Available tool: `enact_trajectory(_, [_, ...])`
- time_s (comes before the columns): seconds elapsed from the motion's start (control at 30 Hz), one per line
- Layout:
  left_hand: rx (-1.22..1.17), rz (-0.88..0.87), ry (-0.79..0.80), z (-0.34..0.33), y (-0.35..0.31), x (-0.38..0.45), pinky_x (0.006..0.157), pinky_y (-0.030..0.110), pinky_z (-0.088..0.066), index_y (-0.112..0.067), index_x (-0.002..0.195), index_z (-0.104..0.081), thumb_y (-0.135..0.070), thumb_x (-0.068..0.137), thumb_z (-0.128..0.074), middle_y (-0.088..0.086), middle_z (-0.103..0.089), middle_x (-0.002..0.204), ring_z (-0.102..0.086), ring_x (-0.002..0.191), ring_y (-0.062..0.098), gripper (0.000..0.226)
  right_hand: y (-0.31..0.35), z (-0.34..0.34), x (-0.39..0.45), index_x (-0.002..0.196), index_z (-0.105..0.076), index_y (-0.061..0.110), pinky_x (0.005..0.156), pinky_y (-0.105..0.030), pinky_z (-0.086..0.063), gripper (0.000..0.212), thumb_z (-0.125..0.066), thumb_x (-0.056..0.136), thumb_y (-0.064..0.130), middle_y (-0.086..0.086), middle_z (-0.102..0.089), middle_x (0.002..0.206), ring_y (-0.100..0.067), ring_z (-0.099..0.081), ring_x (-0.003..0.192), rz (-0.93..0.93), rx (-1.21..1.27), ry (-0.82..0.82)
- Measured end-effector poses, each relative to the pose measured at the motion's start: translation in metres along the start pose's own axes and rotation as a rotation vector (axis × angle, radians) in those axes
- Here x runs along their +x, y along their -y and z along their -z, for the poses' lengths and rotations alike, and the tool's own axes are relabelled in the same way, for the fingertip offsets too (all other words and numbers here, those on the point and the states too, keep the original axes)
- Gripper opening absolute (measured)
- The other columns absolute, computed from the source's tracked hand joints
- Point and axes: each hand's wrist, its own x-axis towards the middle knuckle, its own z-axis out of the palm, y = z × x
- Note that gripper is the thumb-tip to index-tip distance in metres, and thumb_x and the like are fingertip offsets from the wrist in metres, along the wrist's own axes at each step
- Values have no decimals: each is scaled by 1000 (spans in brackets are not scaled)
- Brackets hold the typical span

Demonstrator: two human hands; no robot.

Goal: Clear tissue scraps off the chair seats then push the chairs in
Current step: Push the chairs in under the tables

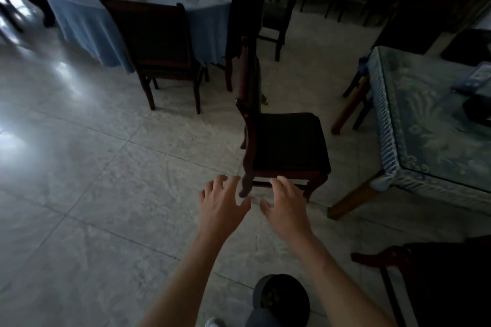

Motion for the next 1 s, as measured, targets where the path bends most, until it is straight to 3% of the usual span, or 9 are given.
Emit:
enact_trajectory(0.23, [0, -61, -19, 22, 30, 75, 100, 43, -41, -32, 136, -48, -68, 83, -48, 1, -52, 136, -48, 124, 26, 65, 39, -13, 60, 147, -38, 20, 111, -43, -36, 62, -59, 93, 44, -5, -37, 154, -24, -32, 142, -45, 9, -33])
enact_trajectory(0.5, [19, -115, 6, 36, 64, 201, 104, 42, -39, -32, 139, -43, -62, 85, -56, 1, -49, 139, -44, 128, 25, 63, 84, -16, 180, 143, -40, 24, 110, -40, -33, 61, -62, 91, 47, 0, -38, 151, -21, -34, 139, -71, 59, -107])
enact_trajectory(0.83, [36, -164, 27, 55, 93, 350, 105, 45, -41, -34, 138, -42, -63, 83, -58, 0, -48, 138, -45, 128, 25, 65, 129, -1, 322, 139, -45, 21, 107, -43, -43, 59, -65, 89, 44, -1, -42, 147, -20, -42, 134, -89, 100, -161])
enact_trajectory(1.0, [36, -210, 34, 62, 115, 420, 104, 43, -42, -34, 138, -42, -64, 83, -57, 0, -49, 138, -46, 128, 24, 64, 154, -12, 382, 140, -45, 19, 108, -41, -38, 58, -66, 90, 41, -1, -42, 149, -21, -40, 136, -123, 94, -182])
